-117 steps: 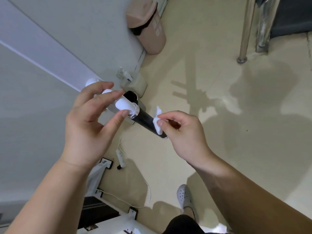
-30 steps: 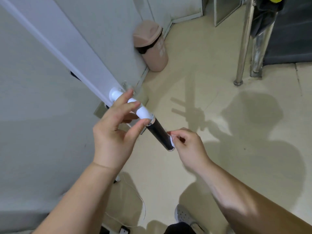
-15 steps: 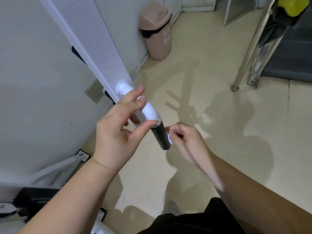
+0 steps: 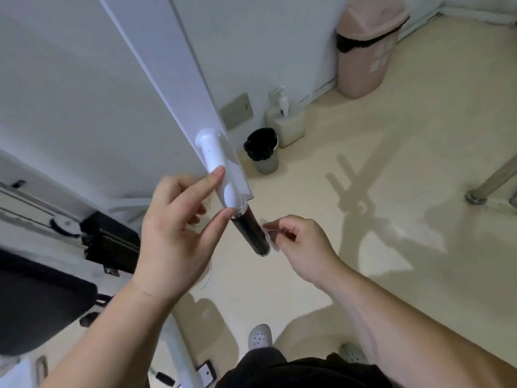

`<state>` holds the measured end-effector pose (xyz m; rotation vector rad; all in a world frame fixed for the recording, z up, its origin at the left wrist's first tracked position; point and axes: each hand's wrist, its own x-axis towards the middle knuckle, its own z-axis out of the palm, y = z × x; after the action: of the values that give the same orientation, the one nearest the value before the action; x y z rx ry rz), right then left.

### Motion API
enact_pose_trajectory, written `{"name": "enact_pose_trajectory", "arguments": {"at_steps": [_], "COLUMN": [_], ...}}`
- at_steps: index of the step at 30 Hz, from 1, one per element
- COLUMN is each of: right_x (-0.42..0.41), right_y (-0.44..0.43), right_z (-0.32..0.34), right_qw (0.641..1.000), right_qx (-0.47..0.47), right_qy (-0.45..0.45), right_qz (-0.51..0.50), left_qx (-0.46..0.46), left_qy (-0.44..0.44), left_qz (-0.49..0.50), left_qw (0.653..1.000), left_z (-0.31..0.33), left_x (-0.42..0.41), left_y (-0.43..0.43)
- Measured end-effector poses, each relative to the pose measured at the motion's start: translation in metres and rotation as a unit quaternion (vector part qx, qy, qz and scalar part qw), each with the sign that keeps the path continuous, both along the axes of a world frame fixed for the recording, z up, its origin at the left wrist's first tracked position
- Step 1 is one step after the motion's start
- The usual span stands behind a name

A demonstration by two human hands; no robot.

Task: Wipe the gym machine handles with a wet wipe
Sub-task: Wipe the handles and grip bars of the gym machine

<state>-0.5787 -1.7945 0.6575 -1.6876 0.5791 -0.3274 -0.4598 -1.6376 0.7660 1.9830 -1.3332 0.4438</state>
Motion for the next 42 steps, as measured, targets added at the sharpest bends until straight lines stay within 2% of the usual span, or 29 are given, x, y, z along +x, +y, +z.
{"name": "enact_pose_trajectory", "arguments": {"at_steps": [2,5,8,13,16,19,21,23,26,29,31,33,35,37,39,42], "right_x": [-0.004,-0.003,0.006,0.024,0.019,0.008,0.007,0.014,0.027,0.033,0.033,0.029,0.022,0.018,0.018,0.023], "right_y": [-0.012,-0.028,-0.032,-0.02,-0.016,-0.004,0.004,0.007,0.006,0.016,0.024,0.025,0.022,0.023,0.028,0.031], "right_z": [0.004,0.016,0.031,0.04,0.012,-0.031,-0.048,-0.046,-0.008,0.027,0.021,-0.007,-0.038,-0.052,-0.037,-0.001], "right_qw": [1.0,0.997,0.991,0.975,0.977,0.989,0.989,0.987,0.98,0.971,0.968,0.979,0.993,0.993,0.988,0.966], "right_qx": [0.016,0.036,0.059,0.114,0.118,0.087,0.113,0.138,0.153,0.058,0.015,0.031,0.063,0.103,0.122,0.097], "right_qy": [-0.019,-0.059,-0.109,-0.154,-0.148,-0.074,-0.019,-0.018,-0.113,-0.23,-0.249,-0.202,-0.101,-0.049,-0.095,-0.24], "right_qz": [0.01,0.021,0.05,0.112,0.103,0.096,0.094,0.084,0.064,0.028,-0.006,-0.022,0.002,0.019,-0.003,-0.01], "left_qx": [-0.004,-0.06,-0.093,-0.106,-0.112,-0.113,-0.104,-0.098,-0.096,-0.095,-0.095,-0.096,-0.096,-0.098,-0.106,-0.11], "left_qy": [0.05,0.16,0.167,0.16,0.149,0.153,0.16,0.16,0.155,0.15,0.149,0.146,0.146,0.149,0.155,0.148], "left_qz": [0.068,0.143,0.193,0.201,0.203,0.212,0.221,0.224,0.216,0.212,0.206,0.203,0.203,0.206,0.214,0.214], "left_qw": [0.996,0.975,0.962,0.961,0.961,0.959,0.956,0.956,0.959,0.961,0.962,0.963,0.963,0.962,0.959,0.959], "left_z": [-0.004,-0.005,-0.003,-0.007,-0.01,-0.01,-0.01,-0.009,-0.007,-0.006,-0.007,-0.008,-0.011,-0.013,-0.014,-0.013], "left_x": [-0.024,-0.05,-0.058,-0.06,-0.061,-0.059,-0.059,-0.058,-0.057,-0.06,-0.062,-0.063,-0.062,-0.062,-0.062,-0.062], "left_y": [-0.001,-0.014,-0.026,-0.03,-0.028,-0.018,-0.014,-0.013,-0.013,-0.019,-0.024,-0.026,-0.026,-0.023,-0.021,-0.021]}}
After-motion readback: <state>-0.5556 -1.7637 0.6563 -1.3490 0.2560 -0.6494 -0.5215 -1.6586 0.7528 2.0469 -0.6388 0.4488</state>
